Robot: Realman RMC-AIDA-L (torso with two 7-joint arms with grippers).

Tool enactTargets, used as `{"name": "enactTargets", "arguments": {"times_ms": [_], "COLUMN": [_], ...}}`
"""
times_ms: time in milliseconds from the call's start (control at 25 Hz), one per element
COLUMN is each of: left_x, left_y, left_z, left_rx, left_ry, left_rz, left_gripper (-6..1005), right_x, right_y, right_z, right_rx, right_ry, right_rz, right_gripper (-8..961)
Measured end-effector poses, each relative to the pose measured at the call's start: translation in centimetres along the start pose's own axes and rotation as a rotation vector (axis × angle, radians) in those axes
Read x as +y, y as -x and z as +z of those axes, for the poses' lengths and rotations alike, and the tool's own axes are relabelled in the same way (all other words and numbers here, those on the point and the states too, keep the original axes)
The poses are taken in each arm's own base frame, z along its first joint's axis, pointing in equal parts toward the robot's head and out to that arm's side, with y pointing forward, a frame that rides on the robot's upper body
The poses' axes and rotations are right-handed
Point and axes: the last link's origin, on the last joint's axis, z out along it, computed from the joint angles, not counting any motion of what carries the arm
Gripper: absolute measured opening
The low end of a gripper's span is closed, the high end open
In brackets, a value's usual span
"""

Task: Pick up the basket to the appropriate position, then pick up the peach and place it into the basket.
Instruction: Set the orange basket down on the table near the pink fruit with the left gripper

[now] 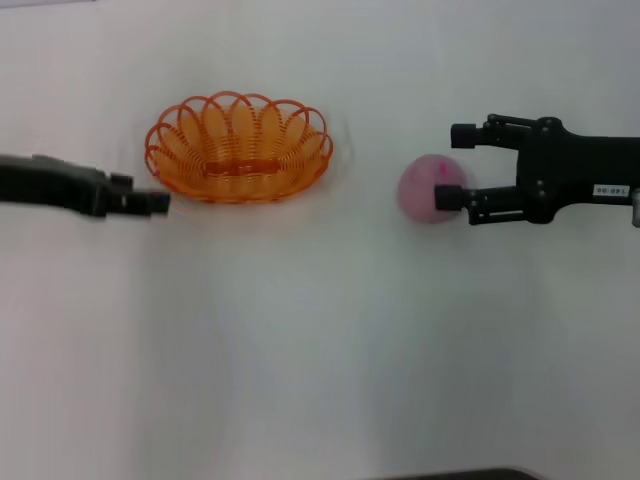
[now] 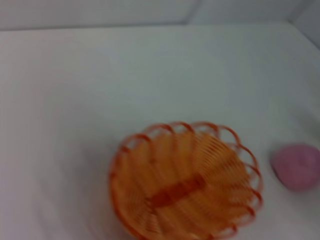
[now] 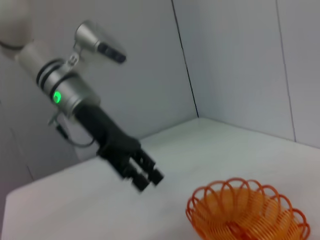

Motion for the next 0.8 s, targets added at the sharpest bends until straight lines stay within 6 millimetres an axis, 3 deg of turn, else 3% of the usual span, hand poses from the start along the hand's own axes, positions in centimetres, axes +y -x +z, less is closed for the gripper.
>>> {"name": "enactTargets", "arguments": {"times_ms": [200, 440, 800], "left_x": [0.4, 0.7, 1.5], "left_y": [1.6, 2.5, 5.1], "left_z": [-0.2, -0.1, -0.5], "left_rx": [-0.036, -0.002, 0.253], "left_ry": [0.049, 0.087, 0.253], "left_rz": [0.196, 0.289, 0.4], "left_gripper": [636, 638, 641], "right_x": [0.0, -0.2, -1.0], "right_y": [0.1, 0.1, 0.5], "right_z": [0.5, 0.4, -1.0], "right_rx": [-0.029, -0.026, -0.03], "right_ry": [0.006, -0.002, -0.049], "right_rz": [0.056, 0.087, 0.1], "right_gripper": [944, 942, 943]}}
